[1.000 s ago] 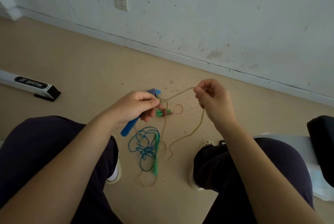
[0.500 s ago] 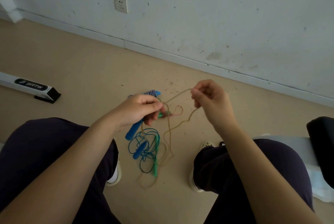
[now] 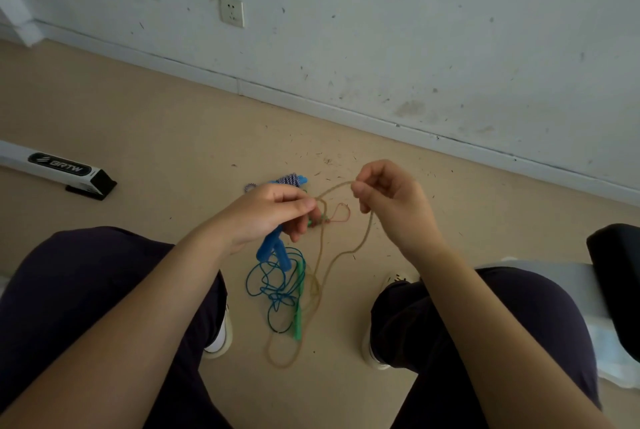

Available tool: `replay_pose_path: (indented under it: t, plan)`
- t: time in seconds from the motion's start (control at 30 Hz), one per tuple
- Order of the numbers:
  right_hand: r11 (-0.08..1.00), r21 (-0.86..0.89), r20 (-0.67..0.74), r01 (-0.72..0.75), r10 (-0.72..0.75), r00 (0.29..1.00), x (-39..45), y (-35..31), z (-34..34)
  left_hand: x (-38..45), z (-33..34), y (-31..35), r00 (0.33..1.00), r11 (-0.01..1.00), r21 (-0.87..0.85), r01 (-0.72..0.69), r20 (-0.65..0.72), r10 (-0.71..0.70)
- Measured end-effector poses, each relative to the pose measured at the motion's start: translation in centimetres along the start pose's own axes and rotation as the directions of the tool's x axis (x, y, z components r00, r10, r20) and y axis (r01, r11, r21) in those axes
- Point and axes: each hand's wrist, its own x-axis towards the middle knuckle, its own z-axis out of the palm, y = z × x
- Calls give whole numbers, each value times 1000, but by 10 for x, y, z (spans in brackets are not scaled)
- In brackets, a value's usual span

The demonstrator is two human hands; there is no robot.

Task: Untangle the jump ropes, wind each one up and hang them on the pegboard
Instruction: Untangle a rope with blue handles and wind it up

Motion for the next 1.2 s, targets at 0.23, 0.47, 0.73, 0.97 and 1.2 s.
replay_pose_path:
  t: [0.23,0.47,0.73,0.97,1.2]
  plan:
    - [997,-80,283,2,20,959,-6,1,9,-2,8,1,995,1000,-28,-6,100,9]
    - [999,-37,-24,8,-9,1000,1,3,-5,1,3,-1,998,1000,6,-1,69,1]
    - [993,-105,333,-48,81,940,-2,11,7,1,8,-1,985,998,-53,29,174,-20]
    - [987,-143,54,-76,84,995,5,9,-11,1,-5,-5,982,991,23,131,135,-133]
    - [985,-163,280,-62,107,954,-1,7,-1,1,1,-8,979,992,46,114,167,-120]
